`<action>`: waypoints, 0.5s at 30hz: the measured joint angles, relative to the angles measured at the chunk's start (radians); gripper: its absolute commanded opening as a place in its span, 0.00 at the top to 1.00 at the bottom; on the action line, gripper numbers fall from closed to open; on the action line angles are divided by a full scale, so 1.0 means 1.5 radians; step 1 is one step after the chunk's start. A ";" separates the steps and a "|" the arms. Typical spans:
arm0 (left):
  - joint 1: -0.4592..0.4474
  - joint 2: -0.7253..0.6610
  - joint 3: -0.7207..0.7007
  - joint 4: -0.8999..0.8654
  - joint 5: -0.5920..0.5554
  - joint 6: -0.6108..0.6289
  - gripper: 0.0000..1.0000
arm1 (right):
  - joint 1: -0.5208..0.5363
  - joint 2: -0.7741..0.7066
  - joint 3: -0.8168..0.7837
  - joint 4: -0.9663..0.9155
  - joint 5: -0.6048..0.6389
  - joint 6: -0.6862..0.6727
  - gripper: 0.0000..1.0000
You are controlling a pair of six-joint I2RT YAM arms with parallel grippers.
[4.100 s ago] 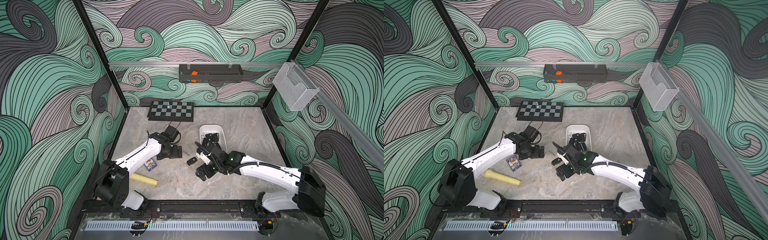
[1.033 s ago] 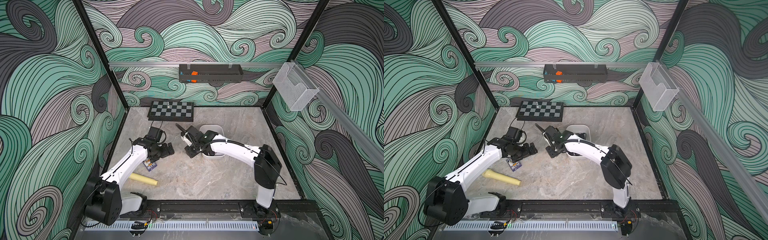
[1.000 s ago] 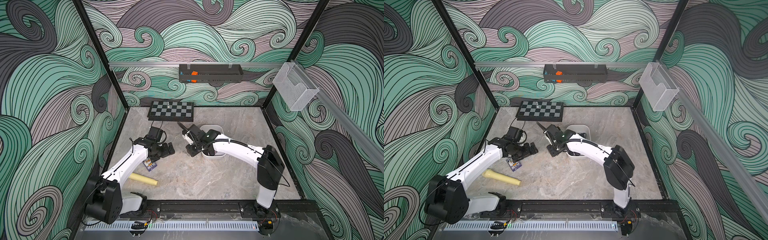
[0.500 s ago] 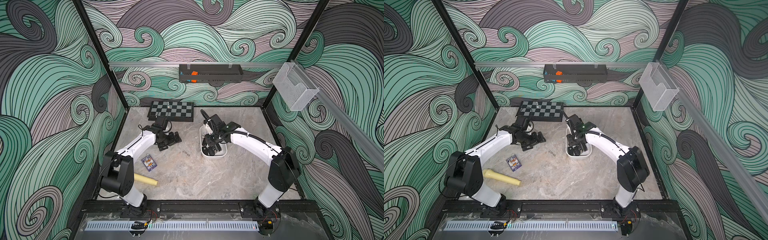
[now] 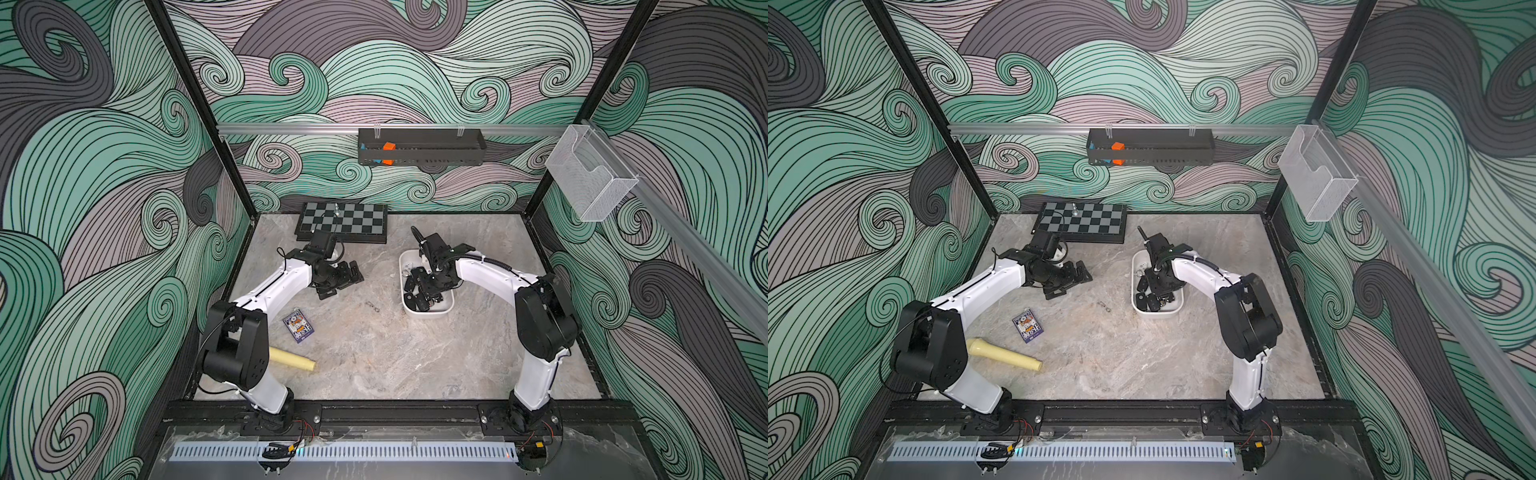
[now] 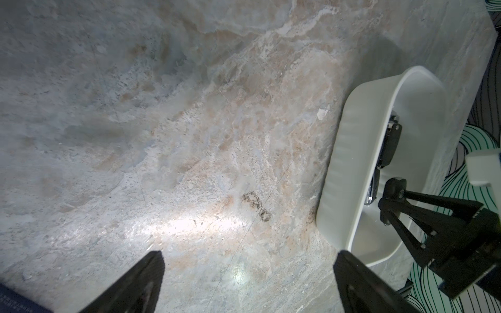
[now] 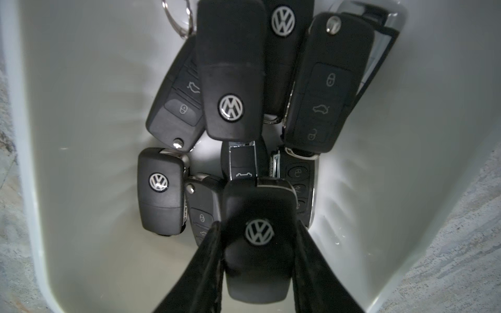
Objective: Place the car key into the storage box
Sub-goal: Place the car key in the storage box.
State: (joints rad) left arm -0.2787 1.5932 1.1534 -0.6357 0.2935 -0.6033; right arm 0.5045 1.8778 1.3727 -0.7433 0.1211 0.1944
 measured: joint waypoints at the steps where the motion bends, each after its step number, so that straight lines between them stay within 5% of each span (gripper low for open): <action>1: 0.000 0.000 -0.003 0.001 -0.001 0.000 0.01 | 0.001 0.003 0.000 0.001 0.000 0.002 0.74; 8: 0.000 -0.013 -0.021 -0.005 -0.016 0.001 0.01 | -0.003 0.034 -0.004 0.004 0.001 0.008 0.68; 15: 0.001 -0.049 -0.029 -0.019 -0.034 0.009 0.01 | -0.003 0.028 -0.005 0.004 -0.002 0.004 0.44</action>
State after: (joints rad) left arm -0.2779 1.5204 1.1099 -0.6636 0.2420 -0.5900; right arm 0.4995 1.9202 1.3655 -0.7368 0.1177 0.2008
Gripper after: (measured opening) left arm 0.986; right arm 0.494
